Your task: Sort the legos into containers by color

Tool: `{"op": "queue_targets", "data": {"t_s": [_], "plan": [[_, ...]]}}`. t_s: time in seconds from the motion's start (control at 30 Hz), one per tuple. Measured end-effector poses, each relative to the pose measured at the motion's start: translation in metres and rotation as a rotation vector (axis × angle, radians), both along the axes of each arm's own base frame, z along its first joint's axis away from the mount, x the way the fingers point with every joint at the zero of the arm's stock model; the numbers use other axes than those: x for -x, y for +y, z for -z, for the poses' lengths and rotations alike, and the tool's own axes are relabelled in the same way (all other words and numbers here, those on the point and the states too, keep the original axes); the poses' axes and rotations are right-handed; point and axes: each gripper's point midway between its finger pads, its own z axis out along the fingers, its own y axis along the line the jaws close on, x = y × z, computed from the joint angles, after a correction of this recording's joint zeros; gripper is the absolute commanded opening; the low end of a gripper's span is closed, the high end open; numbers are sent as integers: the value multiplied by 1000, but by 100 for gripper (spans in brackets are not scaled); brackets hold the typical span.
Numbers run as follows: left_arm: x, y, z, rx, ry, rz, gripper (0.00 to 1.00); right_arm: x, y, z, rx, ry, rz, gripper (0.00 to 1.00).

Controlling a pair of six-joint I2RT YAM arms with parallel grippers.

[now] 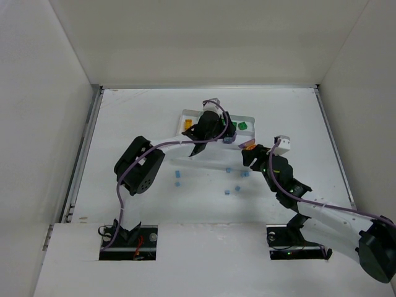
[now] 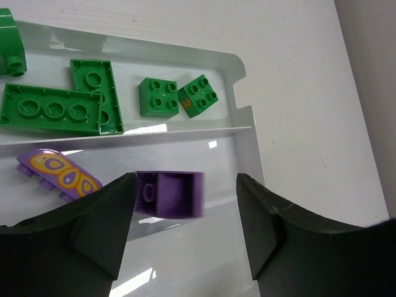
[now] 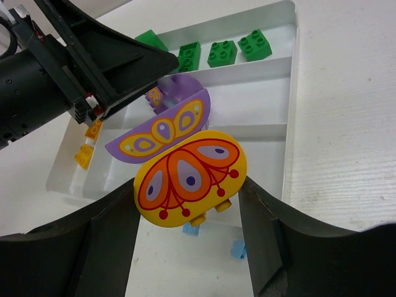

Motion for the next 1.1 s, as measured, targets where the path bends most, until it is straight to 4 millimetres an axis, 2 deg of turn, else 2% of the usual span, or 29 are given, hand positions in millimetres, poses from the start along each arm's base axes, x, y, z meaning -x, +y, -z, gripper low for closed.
{"op": "queue_targets", "data": {"t_s": [0.1, 0.27, 0.37, 0.47, 0.57, 0.67, 0.83, 0.97, 1.1], "plan": [[0, 0, 0, -2, 3, 1, 69, 0, 0, 0, 0, 1, -1, 42], [4, 2, 1, 1, 18, 2, 67, 0, 3, 10, 17, 26, -10, 42], [25, 11, -6, 32, 54, 19, 68, 0, 6, 25, 47, 68, -26, 42], [52, 19, -25, 106, 87, 48, 69, 3, 12, 39, 75, 104, -49, 42], [74, 25, -46, 188, 105, 74, 71, 5, 18, 46, 94, 123, -76, 42], [89, 26, -55, 238, 128, 98, 71, 8, 26, 50, 103, 132, -107, 42], [105, 18, -50, 246, 166, 138, 69, 9, 33, 50, 112, 132, -135, 42], [110, 14, -49, 245, 171, 153, 66, 10, 36, 47, 107, 122, -146, 42], [112, 10, -41, 231, 186, 158, 60, 9, 39, 43, 94, 109, -154, 42]]}}
